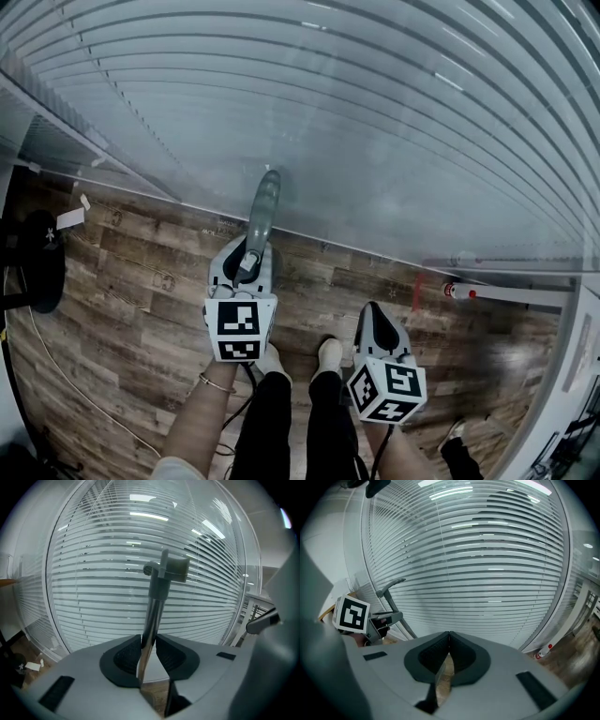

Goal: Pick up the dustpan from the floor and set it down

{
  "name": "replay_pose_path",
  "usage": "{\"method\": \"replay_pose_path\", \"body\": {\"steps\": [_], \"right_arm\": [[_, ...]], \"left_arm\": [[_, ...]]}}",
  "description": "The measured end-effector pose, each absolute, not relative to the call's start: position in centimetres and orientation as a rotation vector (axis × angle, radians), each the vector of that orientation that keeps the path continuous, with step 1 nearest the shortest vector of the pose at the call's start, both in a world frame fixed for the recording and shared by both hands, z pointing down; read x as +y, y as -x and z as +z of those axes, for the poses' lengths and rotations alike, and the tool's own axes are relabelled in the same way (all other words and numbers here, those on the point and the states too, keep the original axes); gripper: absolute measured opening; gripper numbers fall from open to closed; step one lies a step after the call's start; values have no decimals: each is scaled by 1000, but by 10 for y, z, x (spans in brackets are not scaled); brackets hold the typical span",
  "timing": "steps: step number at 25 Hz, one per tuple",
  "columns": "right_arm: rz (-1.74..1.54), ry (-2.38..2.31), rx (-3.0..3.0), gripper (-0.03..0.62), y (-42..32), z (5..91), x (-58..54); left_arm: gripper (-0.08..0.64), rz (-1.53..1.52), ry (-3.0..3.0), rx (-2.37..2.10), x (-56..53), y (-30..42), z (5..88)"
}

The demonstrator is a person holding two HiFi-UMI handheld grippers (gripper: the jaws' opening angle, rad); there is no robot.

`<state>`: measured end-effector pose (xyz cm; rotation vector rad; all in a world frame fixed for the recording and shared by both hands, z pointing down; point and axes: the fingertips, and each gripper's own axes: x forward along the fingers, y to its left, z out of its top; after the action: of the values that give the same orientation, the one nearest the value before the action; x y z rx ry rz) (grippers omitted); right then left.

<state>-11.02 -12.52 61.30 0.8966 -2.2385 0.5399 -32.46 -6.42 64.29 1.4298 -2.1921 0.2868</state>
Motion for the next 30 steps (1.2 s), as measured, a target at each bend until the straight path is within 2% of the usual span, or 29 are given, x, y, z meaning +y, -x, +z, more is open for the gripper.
{"method": "replay_pose_path", "body": {"steps": [22, 26, 30], "right_arm": [[509, -844, -2283, 32, 115, 599, -124], [484, -810, -2315, 32, 118, 578, -121], [394, -756, -2392, 32, 146, 524, -131]], "left_arm": [[94, 328, -1427, -2186, -34, 290, 624], [91, 306, -1451, -2182, -24, 273, 593], [89, 233, -1472, -2234, -33, 282, 524]]}}
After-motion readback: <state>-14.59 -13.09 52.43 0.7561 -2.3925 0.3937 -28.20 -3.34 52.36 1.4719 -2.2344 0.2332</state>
